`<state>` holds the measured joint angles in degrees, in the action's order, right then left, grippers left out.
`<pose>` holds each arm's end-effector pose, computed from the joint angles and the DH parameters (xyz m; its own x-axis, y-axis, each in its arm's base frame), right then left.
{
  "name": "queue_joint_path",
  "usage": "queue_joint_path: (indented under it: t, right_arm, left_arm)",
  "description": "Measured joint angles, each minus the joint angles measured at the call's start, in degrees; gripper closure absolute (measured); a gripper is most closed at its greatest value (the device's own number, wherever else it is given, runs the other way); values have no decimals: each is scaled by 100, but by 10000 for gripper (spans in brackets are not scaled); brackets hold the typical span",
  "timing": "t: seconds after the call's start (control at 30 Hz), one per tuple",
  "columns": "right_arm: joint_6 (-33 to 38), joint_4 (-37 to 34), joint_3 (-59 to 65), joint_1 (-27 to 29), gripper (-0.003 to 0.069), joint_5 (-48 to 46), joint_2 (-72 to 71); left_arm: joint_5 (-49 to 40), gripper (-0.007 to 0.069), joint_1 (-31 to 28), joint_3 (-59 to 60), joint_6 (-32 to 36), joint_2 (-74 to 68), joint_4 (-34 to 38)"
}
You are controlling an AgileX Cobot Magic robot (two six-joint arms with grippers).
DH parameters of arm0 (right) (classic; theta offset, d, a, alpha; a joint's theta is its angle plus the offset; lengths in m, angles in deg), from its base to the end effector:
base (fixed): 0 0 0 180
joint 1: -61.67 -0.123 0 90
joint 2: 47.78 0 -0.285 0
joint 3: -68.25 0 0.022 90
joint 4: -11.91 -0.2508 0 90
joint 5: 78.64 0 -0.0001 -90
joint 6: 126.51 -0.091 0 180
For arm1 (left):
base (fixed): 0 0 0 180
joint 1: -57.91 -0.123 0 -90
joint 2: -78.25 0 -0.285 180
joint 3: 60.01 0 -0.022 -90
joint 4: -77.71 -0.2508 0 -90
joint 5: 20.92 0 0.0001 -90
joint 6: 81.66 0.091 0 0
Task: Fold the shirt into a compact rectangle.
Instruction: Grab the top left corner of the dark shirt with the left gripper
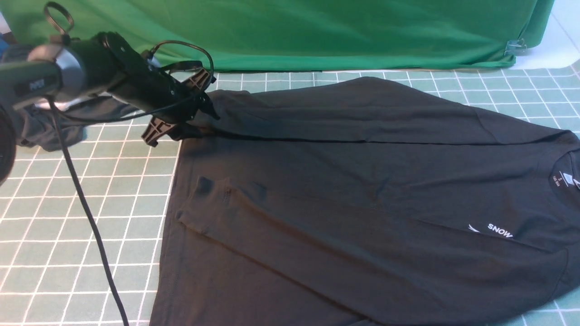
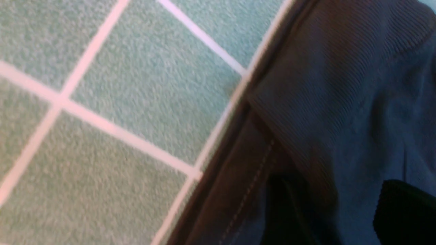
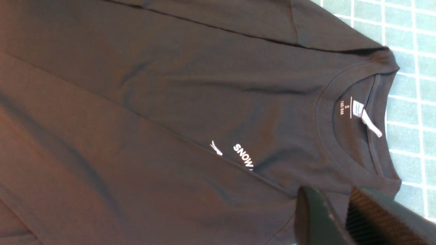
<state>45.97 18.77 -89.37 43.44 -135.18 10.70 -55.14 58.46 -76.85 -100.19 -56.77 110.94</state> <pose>0.1515 0.0404 0.3610 -0.7116 -0.1663 -0.6826 -0.2012 0.9791 -0.0288 0.4788 -0.0327 0.1521 -0.7041 -0.6887 -0.1728 -0.5005 0.6539 -0.5674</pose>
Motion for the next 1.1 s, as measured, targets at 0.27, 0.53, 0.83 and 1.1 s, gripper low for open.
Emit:
queue_joint_path:
  t: [0.27, 0.53, 0.83, 1.1]
  right_arm:
    - [-25, 0, 0, 0, 501, 55, 0]
    - [-160, 0, 0, 0, 491, 60, 0]
    - [-168, 0, 0, 0, 483, 66, 0]
    - [-174, 0, 0, 0, 474, 66, 0]
  left_arm:
    - [286, 287, 5, 0, -85, -85, 362]
    - [796, 287, 5, -2, -213, -89, 606]
    - [736, 287, 5, -2, -460, -210, 835]
    - [648, 309, 0, -66, -493, -344, 1228]
